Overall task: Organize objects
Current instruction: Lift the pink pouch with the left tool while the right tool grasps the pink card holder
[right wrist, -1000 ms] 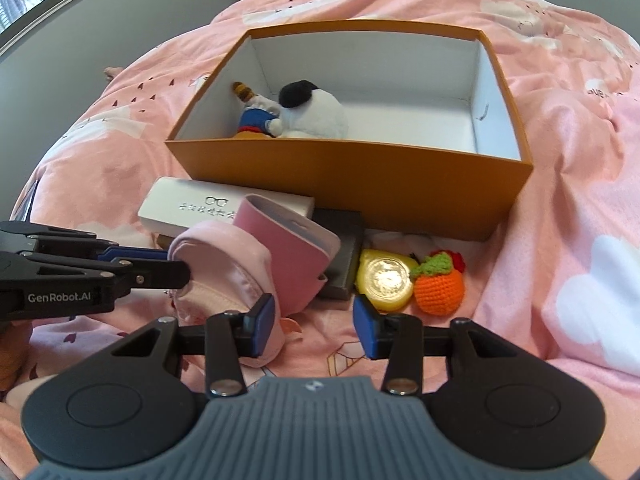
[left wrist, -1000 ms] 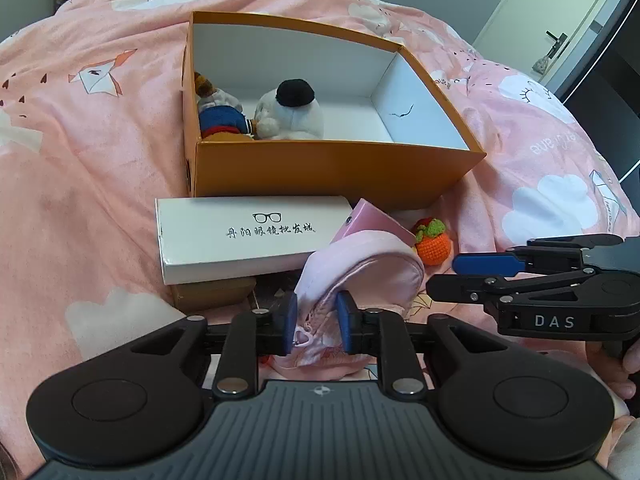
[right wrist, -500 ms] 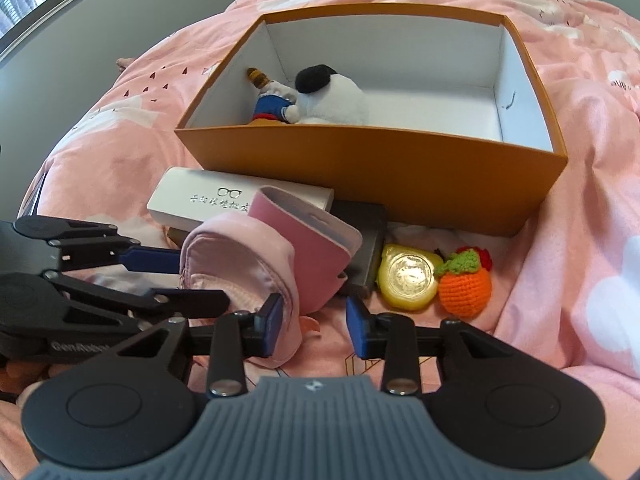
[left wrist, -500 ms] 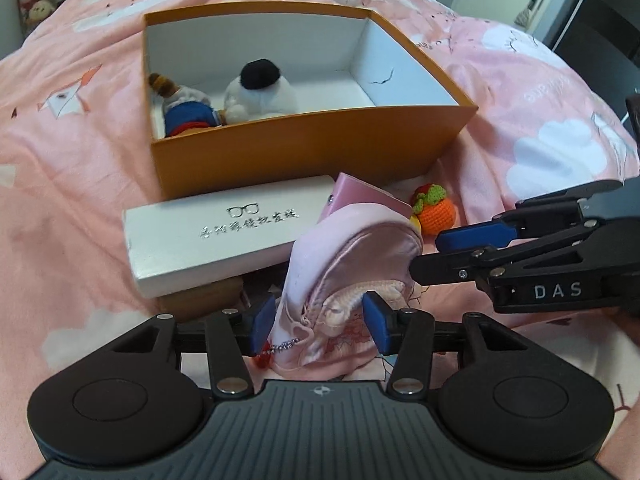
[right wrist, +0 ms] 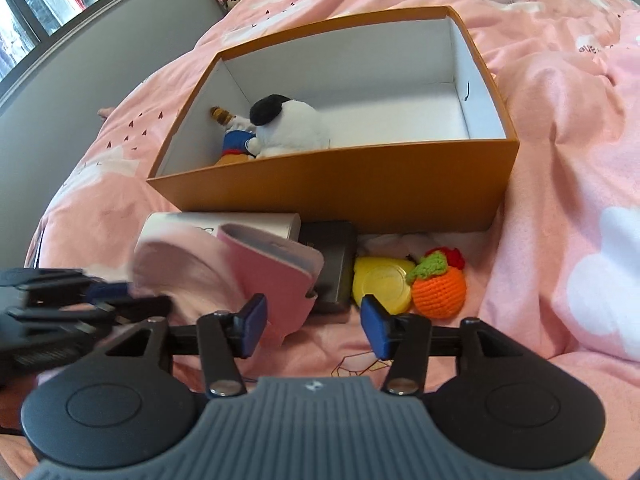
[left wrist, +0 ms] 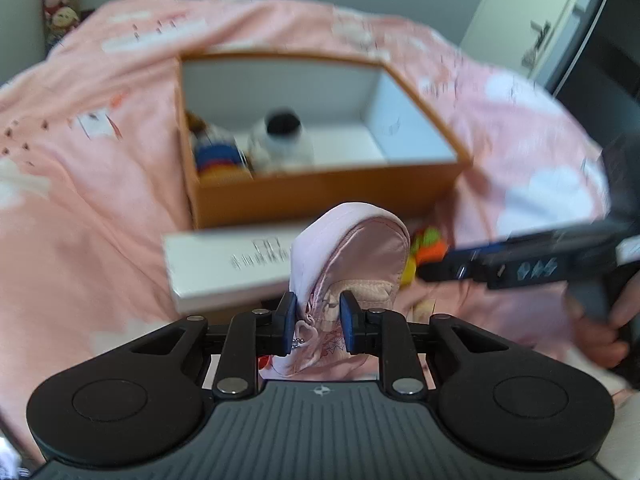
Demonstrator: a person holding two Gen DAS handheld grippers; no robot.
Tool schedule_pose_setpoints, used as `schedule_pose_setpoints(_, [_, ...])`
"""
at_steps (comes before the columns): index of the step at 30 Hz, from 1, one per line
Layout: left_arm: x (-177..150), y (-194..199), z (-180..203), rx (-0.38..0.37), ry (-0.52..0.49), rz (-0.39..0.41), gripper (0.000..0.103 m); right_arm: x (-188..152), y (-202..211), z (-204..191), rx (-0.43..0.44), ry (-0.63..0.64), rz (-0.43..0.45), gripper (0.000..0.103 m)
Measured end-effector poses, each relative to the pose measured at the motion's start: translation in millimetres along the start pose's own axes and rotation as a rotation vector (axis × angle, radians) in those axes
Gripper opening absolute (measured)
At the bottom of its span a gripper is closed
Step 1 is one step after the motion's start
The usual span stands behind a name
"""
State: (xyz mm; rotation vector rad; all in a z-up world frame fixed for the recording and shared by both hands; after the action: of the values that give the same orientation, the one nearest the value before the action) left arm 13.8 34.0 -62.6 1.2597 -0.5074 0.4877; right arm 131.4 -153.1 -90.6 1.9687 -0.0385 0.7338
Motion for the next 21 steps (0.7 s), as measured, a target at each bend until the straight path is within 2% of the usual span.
schedule_pose_setpoints(4, [13.8, 16.3, -8.9, 0.045, 0.008, 0.035, 0.026, 3.1, -13.5, -6.8, 0.055, 0.057, -0.037, 0.072])
schedule_pose_setpoints(6, [15.0, 16.2, -11.6, 0.075, 0.007, 0.039, 0.026, 2.7, -23.2, -13.3, 0.086, 0.102, -0.056, 0.075])
schedule_pose_setpoints(10, [11.8, 9.2, -18.7, 0.158, 0.007, 0.013, 0.026, -0.1, -43.3, -18.8, 0.091, 0.164, -0.088, 0.075])
schedule_pose_setpoints(13, [10.7, 7.9, -25.8, 0.153, 0.036, 0.005, 0.026, 4.6, -47.5, -22.1, 0.073, 0.228, -0.038, 0.075])
schedule_pose_setpoints(15, [10.0, 8.8, -29.1, 0.153, 0.047, 0.005, 0.026, 7.9, -53.7, -21.1, 0.083, 0.240, -0.037, 0.075])
schedule_pose_setpoints(19, [8.0, 7.1, -30.1, 0.156, 0.053, -0.002, 0.026, 6.1, -67.1, -17.2, 0.169, 0.204, -0.070, 0.072])
schedule_pose_setpoints(21, [6.7, 5.6, -30.6, 0.156, 0.054, -0.010, 0.026, 4.1, -68.5, -20.1, 0.204, 0.211, -0.064, 0.065])
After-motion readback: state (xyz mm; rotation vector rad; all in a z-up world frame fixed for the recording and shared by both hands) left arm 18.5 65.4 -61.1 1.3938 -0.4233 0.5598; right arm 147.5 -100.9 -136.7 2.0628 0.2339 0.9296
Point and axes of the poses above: each gripper's, at about its wrist camera, not at the fingertips, and y roughly against the way its jaws point, z to its right, x to its top, the point moved 4 cm from there along -y, roughly the way its jaws point, and after that the axes turned 1 degree about -y, right-handed, at the moved point
